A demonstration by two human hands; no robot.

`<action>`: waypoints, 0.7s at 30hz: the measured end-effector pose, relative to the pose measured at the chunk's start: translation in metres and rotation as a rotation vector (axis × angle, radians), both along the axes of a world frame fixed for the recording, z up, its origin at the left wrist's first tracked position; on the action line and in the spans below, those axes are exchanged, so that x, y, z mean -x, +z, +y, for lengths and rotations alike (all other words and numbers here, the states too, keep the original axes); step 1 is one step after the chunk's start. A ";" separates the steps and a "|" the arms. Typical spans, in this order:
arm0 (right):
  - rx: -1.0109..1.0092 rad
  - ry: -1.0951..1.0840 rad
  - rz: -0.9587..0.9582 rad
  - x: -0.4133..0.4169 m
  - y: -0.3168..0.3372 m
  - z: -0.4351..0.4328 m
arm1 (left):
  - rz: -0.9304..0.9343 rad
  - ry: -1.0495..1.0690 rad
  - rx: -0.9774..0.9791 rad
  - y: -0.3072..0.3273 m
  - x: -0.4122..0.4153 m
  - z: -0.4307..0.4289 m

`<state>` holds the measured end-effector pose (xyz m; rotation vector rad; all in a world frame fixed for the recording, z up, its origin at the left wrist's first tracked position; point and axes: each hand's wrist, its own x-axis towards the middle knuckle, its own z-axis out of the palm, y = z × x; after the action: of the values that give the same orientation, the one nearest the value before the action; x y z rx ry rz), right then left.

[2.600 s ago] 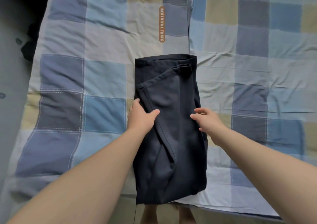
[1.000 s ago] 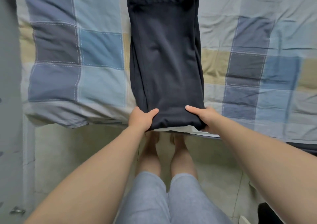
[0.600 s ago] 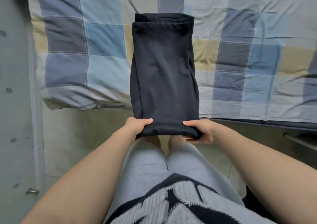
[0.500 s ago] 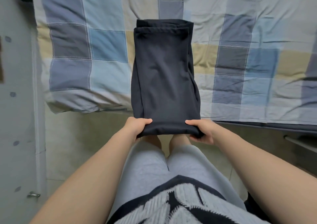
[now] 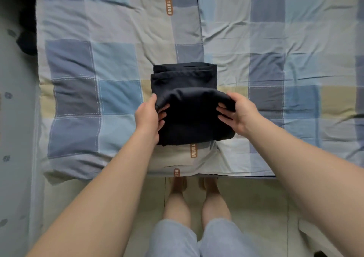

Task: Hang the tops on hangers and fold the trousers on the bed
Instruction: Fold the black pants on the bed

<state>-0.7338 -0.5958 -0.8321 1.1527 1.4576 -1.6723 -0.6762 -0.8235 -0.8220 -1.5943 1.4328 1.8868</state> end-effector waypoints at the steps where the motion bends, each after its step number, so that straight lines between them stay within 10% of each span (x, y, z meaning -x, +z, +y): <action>1: -0.010 0.023 0.030 0.015 -0.004 -0.005 | 0.047 -0.030 0.014 -0.002 0.014 -0.002; 7: -0.049 0.259 0.242 0.082 -0.042 -0.027 | 0.374 -0.309 0.259 -0.045 0.081 -0.002; 14: -0.474 1.218 0.345 0.050 -0.125 -0.022 | 0.111 -1.451 0.898 -0.144 0.047 -0.005; 21: -0.626 1.266 0.447 0.019 -0.153 0.009 | -0.124 -0.888 0.900 -0.151 0.033 0.001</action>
<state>-0.7524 -0.5870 -0.9850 -0.0916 2.3334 -0.5611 -0.7089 -0.8229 -0.9732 -0.9501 2.5277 0.6398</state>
